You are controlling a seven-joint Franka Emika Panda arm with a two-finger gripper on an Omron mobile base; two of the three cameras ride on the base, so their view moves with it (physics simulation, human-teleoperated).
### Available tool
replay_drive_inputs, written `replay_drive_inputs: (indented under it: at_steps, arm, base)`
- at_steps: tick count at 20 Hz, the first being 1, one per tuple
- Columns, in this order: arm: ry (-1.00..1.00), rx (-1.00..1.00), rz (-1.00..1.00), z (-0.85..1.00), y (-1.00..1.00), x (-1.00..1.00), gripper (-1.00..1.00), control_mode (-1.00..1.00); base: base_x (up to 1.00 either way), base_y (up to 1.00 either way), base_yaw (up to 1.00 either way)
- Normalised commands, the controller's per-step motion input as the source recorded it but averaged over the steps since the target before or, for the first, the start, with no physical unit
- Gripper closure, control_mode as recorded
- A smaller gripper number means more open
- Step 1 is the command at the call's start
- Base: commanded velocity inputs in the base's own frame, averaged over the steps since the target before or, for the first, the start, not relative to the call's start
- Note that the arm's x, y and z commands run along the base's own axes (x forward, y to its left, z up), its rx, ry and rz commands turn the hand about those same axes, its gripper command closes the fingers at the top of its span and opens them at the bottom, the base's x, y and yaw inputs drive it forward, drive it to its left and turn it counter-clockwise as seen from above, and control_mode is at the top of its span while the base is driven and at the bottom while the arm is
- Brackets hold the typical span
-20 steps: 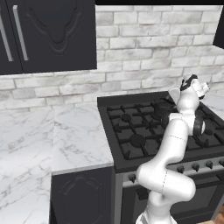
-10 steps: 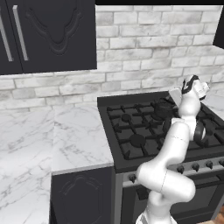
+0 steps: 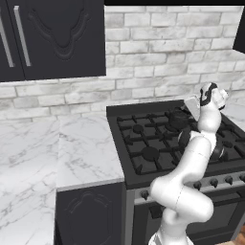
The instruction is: The kettle is done boiling. Turn off the stove, then wait for 300 timesteps before moving the kettle to the dining table.
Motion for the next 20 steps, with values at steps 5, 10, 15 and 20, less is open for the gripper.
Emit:
replay_drive_inputs:
  at_steps: [5,10,15,20]
  arm:
    - [0.0,0.0,0.09,0.0,0.11,0.0,1.0,-1.0]
    - [0.0,0.0,0.08,0.0,0.03,0.0,1.0,-1.0]
    - [-0.01,0.0,0.07,0.0,0.0,0.0,1.0,-1.0]
    - [-0.04,0.0,0.06,0.0,0.0,0.0,1.0,-1.0]
  base:
    - [0.0,0.0,0.0]
    - [0.0,0.0,0.0]
    - [0.0,0.0,0.0]
    - [0.0,0.0,0.0]
